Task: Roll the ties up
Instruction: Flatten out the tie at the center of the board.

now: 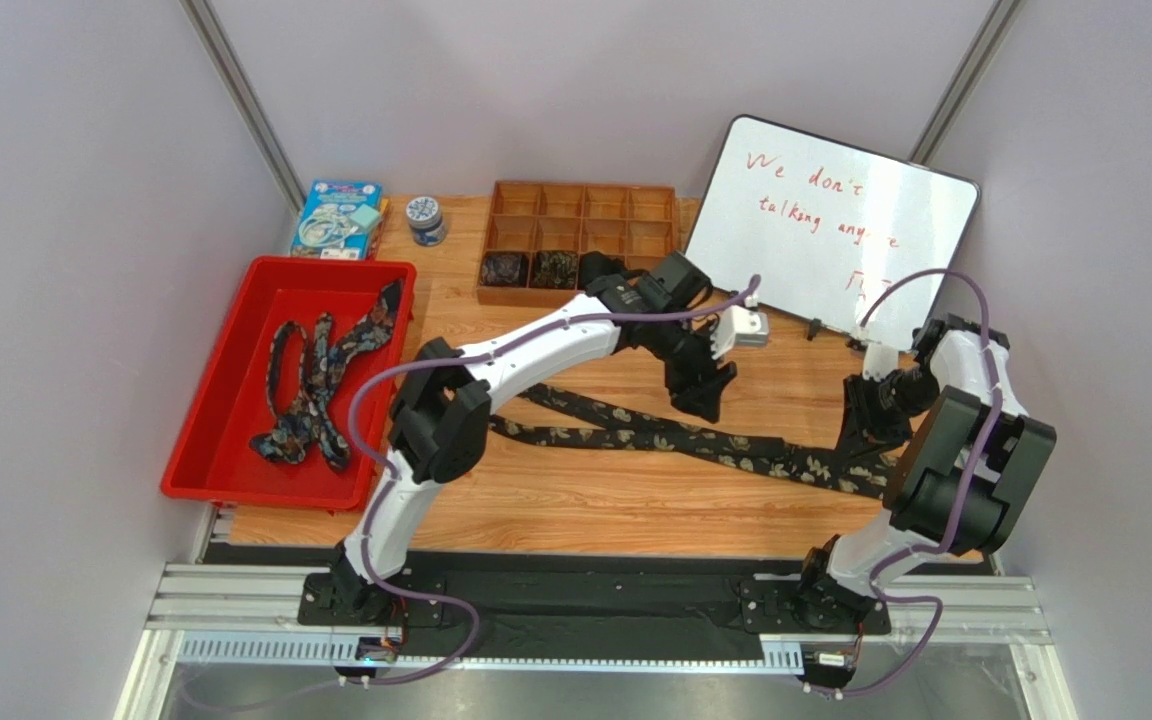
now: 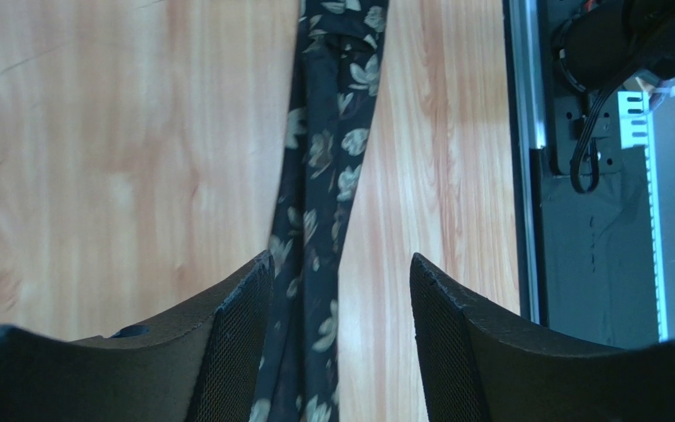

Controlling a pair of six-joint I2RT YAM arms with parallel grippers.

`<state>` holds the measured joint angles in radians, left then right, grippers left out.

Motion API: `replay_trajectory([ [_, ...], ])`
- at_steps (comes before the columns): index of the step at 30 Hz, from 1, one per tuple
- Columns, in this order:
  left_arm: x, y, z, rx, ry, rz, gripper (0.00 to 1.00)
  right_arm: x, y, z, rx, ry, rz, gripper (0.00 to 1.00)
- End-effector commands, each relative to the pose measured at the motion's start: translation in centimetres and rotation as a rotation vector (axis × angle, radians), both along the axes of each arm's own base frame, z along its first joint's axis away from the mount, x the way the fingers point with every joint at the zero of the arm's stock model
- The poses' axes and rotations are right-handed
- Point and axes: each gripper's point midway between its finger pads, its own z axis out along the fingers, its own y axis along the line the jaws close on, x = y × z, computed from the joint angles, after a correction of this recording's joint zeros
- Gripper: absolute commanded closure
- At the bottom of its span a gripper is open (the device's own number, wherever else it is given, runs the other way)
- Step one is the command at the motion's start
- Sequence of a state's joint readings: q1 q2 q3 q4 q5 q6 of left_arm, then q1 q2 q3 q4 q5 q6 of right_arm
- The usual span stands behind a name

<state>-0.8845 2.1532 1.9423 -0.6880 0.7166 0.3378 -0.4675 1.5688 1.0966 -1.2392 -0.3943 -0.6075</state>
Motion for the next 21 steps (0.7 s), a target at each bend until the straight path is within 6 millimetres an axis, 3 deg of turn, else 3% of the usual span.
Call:
replay_trajectory([
  [1, -1.7, -1.9, -1.6, 0.04, 0.118, -0.006, 0.34, -0.4, -2.1, -3.3, -0.082, 0.06, -0.06, 0.75],
  [6, -1.3, -3.2, -4.1, 0.083, 0.168, 0.048, 0.35, 0.8, -1.9, -6.2, -0.063, 0.062, -0.047, 0.76],
  [9, -1.1, -3.3, -5.4, 0.105, 0.194, 0.084, 0.38, 1.2, -1.9, -6.9, -0.055, 0.052, -0.034, 0.75],
  [21, -0.2, -2.6, -8.7, 0.164, 0.149, 0.099, 0.4, 3.8, 0.2, -6.6, -0.051, -0.041, 0.078, 0.75],
])
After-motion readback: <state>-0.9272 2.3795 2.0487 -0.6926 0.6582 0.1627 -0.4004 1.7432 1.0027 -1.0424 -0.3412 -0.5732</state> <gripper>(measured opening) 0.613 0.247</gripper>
